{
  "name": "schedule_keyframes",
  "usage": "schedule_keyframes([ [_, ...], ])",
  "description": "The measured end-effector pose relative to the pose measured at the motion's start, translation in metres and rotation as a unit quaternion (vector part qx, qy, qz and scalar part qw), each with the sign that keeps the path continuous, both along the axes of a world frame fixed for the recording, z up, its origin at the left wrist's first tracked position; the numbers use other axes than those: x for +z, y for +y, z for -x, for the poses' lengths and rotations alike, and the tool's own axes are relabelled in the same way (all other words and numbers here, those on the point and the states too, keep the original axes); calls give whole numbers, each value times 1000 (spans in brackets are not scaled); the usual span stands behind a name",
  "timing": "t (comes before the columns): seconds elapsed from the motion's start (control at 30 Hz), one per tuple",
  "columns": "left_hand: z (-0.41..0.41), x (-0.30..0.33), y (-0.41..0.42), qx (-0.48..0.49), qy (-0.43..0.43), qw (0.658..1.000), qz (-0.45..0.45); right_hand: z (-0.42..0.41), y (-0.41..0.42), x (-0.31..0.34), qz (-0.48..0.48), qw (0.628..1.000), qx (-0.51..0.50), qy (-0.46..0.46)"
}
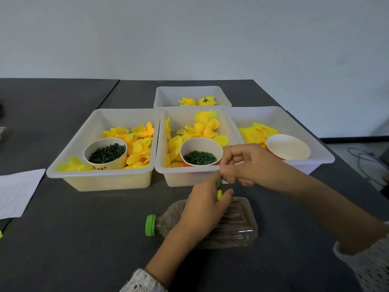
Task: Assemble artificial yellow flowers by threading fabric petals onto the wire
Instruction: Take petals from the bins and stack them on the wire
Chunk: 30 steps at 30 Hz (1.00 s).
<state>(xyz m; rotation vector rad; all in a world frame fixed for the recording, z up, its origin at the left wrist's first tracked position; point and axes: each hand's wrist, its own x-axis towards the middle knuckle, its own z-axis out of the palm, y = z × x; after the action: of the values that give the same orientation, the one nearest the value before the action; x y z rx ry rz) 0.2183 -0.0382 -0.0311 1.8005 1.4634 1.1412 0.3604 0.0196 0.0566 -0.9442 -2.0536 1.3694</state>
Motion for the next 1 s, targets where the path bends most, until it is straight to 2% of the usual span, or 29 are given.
schedule_keyframes([
  [0.23, 3, 3, -1, 6, -34, 999, 25, 10, -4, -18, -42, 998, 14, -42],
  [0.6, 3, 4, -1, -14, -46, 998, 36, 9, -7, -27, -16, 997, 31, -67],
  [0.7, 2, 2, 0, -5, -45, 999, 28, 13, -4, -19, 2, 991, 83, -106],
  [0.73, 2, 1, 1, 0, -49, 998, 28, 15, 2, -10, 13, 981, 120, -151],
  [0.8, 2, -1, 1, 0, -52, 998, 33, 17, 28, 12, 41, 936, 209, -281],
  [0.87, 4, -3, 2, -10, -41, 998, 40, 20, 69, 30, 45, 900, 231, -366],
  [0.9, 5, -3, 2, -14, -37, 998, 47, 22, 90, 35, 7, 899, 193, -392],
  [0.93, 5, -4, 2, -16, -37, 998, 53, 25, 111, 34, -76, 890, 132, -429],
  [0.97, 5, -4, 2, -15, -37, 997, 58, 28, 130, 28, -185, 854, 68, -482],
  [1.0, 5, -5, 3, -13, -38, 997, 62, 31, 142, 20, -274, 799, 20, -535],
])
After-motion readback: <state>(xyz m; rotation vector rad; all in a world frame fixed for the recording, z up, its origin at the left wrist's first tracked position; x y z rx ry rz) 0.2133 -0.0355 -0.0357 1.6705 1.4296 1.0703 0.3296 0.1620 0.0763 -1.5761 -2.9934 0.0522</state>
